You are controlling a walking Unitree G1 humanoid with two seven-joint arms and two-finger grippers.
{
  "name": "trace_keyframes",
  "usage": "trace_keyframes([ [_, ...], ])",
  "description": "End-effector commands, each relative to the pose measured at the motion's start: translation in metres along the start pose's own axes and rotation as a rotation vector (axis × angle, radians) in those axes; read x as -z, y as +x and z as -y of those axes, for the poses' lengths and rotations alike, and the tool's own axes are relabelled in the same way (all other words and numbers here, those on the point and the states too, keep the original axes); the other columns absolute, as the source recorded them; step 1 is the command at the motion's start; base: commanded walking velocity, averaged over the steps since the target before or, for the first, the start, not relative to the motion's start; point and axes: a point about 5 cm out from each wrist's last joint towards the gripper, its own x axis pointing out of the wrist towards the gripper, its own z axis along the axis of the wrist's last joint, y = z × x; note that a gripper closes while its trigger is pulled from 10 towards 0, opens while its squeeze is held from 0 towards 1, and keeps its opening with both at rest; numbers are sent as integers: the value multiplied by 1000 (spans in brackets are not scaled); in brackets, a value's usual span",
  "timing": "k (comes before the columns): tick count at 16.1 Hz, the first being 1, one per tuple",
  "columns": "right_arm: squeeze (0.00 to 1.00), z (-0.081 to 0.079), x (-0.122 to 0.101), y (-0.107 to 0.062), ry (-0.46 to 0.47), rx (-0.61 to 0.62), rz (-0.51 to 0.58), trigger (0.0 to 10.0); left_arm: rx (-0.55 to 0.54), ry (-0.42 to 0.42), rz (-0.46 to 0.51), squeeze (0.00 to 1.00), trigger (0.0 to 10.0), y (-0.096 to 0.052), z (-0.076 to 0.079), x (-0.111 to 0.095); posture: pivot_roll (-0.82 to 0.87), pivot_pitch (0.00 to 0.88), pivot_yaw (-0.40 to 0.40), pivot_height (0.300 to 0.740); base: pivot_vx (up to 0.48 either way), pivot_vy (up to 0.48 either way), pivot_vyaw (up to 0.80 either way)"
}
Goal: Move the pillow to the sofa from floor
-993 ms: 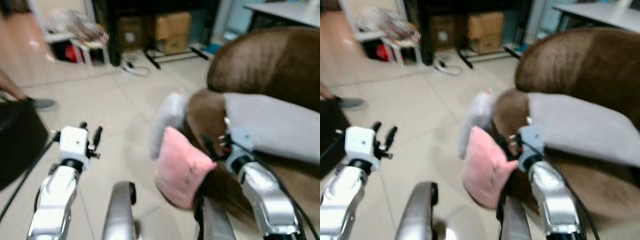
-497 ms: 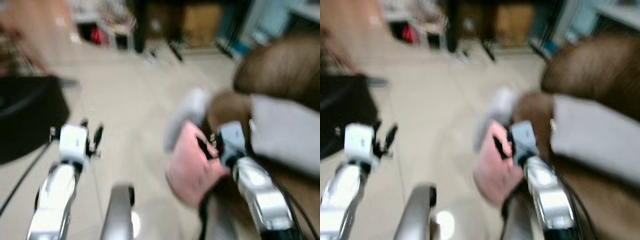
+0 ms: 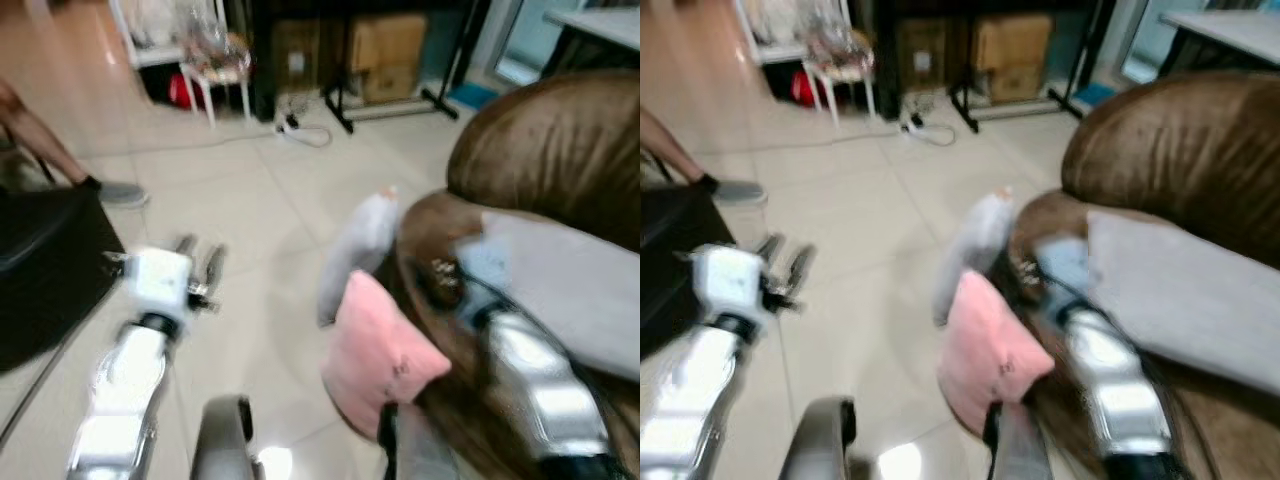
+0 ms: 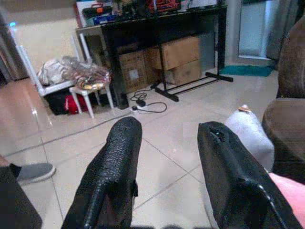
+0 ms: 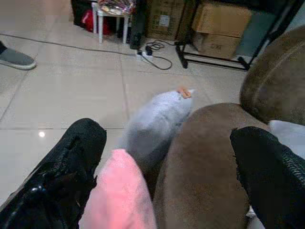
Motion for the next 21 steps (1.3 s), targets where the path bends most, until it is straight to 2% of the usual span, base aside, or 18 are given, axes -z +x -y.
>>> trace_keyframes([
  [1,0,-12,-6,4,2,-61,22,10000,-23,11,-12,0,10000,-2,-9,1,21,0,-38,535,0,0,0],
  [5,0,-10,-6,4,-22,-99,16,10000,-15,34,-27,0,10000,-3,-8,3,19,0,-35,506,0,0,0],
  [9,0,-20,2,9,-132,-244,-60,10000,37,75,-60,0,10000,-1,-9,8,10,0,-29,471,0,0,0],
  [11,0,-16,7,18,-155,-201,-101,10000,48,85,-69,0,10000,1,-10,9,12,0,-29,461,0,0,0],
  [12,0,-10,11,27,-126,-130,-130,10000,62,88,-67,0,10000,5,-8,8,19,0,-31,451,0,0,0],
  [16,0,-16,9,36,-47,-107,-113,10000,129,75,-65,0,10000,11,1,6,13,0,-23,436,0,0,0],
  [17,1000,-16,11,41,-28,-79,-115,10000,180,61,-82,0,10000,10,5,8,-1,0,-10,436,0,0,0],
  [19,1000,-11,17,49,-21,-18,-149,10000,268,37,-104,0,10000,7,13,11,-1,0,-9,436,0,0,0],
  [21,1000,-12,22,57,-35,-17,-185,10000,380,29,-127,0,10000,2,21,13,-3,0,-6,436,0,0,0],
])
